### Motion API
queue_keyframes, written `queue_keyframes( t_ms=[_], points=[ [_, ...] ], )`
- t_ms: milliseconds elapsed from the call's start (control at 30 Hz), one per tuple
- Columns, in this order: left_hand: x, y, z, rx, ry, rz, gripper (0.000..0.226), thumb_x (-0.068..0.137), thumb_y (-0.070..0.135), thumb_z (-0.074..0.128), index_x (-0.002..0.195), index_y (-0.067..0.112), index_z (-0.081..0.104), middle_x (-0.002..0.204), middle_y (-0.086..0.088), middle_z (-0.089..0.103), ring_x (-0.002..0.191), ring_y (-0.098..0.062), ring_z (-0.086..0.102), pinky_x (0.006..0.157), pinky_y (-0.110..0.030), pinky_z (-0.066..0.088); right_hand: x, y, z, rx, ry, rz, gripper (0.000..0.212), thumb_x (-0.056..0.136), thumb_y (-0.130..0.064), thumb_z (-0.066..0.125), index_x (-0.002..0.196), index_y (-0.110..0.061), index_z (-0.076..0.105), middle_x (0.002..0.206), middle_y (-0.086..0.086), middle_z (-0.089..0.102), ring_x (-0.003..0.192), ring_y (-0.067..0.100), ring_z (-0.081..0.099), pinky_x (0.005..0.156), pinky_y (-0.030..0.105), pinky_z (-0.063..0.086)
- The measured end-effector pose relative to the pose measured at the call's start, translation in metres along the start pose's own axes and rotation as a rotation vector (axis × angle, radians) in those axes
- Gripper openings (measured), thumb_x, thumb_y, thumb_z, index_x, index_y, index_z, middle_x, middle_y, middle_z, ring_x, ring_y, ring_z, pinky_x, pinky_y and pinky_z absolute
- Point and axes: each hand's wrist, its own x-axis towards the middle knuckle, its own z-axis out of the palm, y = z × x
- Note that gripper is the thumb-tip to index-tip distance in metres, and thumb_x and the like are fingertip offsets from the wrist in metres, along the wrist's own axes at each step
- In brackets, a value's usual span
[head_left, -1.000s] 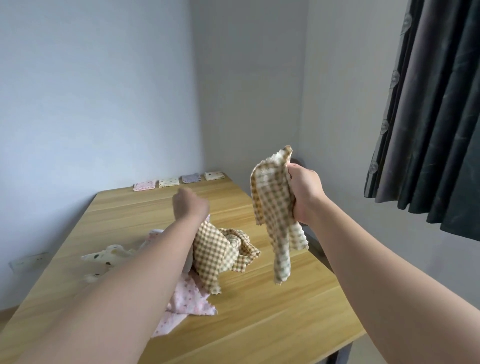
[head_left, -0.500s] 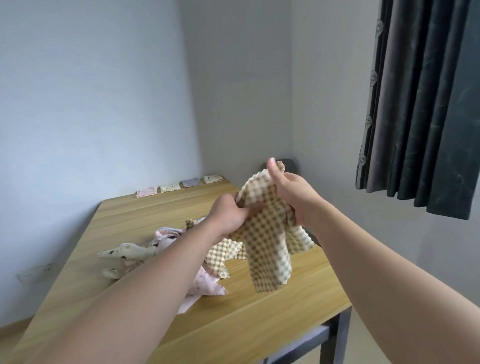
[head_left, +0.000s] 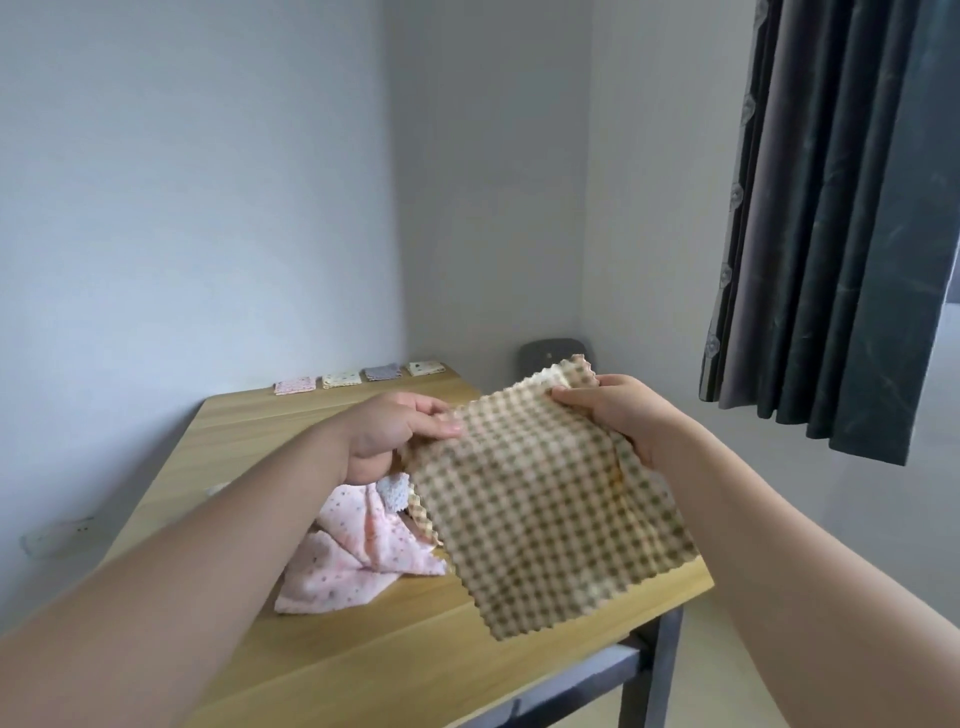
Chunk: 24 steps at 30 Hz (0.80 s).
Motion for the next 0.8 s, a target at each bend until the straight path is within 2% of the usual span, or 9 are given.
queue_keyframes(
  t_ms=[100,200,267,333,433,500,633,700,800],
  points=[
    [0.017,-0.022,0.000,0.031,0.076,-0.089,0.044,0.085,-0.002,0.074,0.127,-0.005,0.061,0.092,-0.012,0.069,0.072,-0.017,0.062,0.062,-0.028,0.052,0.018,0.022,-0.006,-0.074,0.024,0.042,0.017,0.091,-0.019,0.075,0.103,-0.007,0.072,0.093,0.009,0.078,0.084,0.024,0.076,0.075,0.036,0.063],
    [0.035,-0.048,0.008,0.242,0.195,-0.109,0.027,0.086,-0.002,0.075,0.111,0.007,0.071,0.095,-0.008,0.072,0.080,-0.017,0.065,0.072,-0.027,0.052,0.041,0.051,-0.007,-0.184,0.027,0.105,0.018,0.094,-0.022,0.071,0.106,-0.009,0.072,0.099,0.009,0.078,0.095,0.028,0.075,0.088,0.044,0.060],
    [0.046,-0.061,0.016,0.498,0.293,-0.043,0.017,0.084,0.009,0.081,0.088,0.024,0.073,0.087,0.001,0.074,0.079,-0.015,0.065,0.075,-0.028,0.051,0.055,0.070,-0.005,-0.316,0.049,0.116,0.018,0.096,-0.023,0.066,0.105,-0.009,0.072,0.100,0.008,0.076,0.095,0.027,0.073,0.085,0.042,0.060],
    [0.055,-0.068,0.022,0.676,0.373,0.007,0.018,0.083,0.020,0.082,0.076,0.032,0.070,0.072,0.008,0.072,0.064,-0.013,0.063,0.066,-0.026,0.050,0.068,0.086,-0.005,-0.478,0.092,0.072,0.021,0.095,-0.024,0.065,0.100,-0.006,0.073,0.096,0.007,0.074,0.088,0.025,0.069,0.080,0.039,0.059],
    [0.063,-0.076,0.029,0.733,0.444,0.037,0.012,0.083,0.029,0.081,0.077,0.034,0.073,0.070,0.012,0.073,0.056,-0.012,0.067,0.061,-0.024,0.053,0.076,0.103,-0.009,-0.655,0.158,0.019,0.016,0.094,-0.018,0.064,0.088,-0.009,0.076,0.093,0.008,0.074,0.081,0.023,0.062,0.076,0.039,0.056],
    [0.064,-0.081,0.034,0.723,0.464,0.076,0.007,0.084,0.029,0.081,0.084,0.034,0.076,0.077,0.015,0.073,0.062,-0.008,0.067,0.061,-0.022,0.050,0.073,0.108,-0.012,-0.691,0.168,-0.013,0.016,0.094,-0.012,0.062,0.089,-0.016,0.077,0.096,0.005,0.075,0.081,0.021,0.066,0.078,0.038,0.058],
    [0.054,-0.099,0.044,0.777,0.469,0.126,0.008,0.086,0.032,0.079,0.084,0.039,0.075,0.082,0.019,0.070,0.077,-0.001,0.066,0.063,-0.019,0.046,0.057,0.125,-0.023,-0.706,0.150,-0.015,0.016,0.097,-0.013,0.060,0.098,-0.022,0.073,0.090,-0.002,0.074,0.054,0.012,0.069,0.064,0.030,0.057],
    [0.045,-0.112,0.048,0.827,0.486,0.152,0.009,0.088,0.033,0.076,0.084,0.041,0.074,0.088,0.018,0.073,0.071,0.001,0.064,0.067,-0.023,0.052,0.047,0.137,-0.025,-0.679,0.132,-0.011,0.017,0.097,-0.010,0.061,0.101,-0.020,0.075,0.090,-0.001,0.076,0.069,0.013,0.073,0.070,0.034,0.061],
    [0.024,-0.130,0.058,0.995,0.469,0.202,0.009,0.093,0.037,0.069,0.099,0.038,0.077,0.087,0.019,0.074,0.046,0.005,0.049,0.051,-0.020,0.041,0.035,0.157,-0.025,-0.708,0.119,-0.039,0.025,0.097,-0.006,0.058,0.105,-0.019,0.078,0.107,-0.001,0.074,0.091,0.014,0.067,0.075,0.027,0.056]
  ],
)
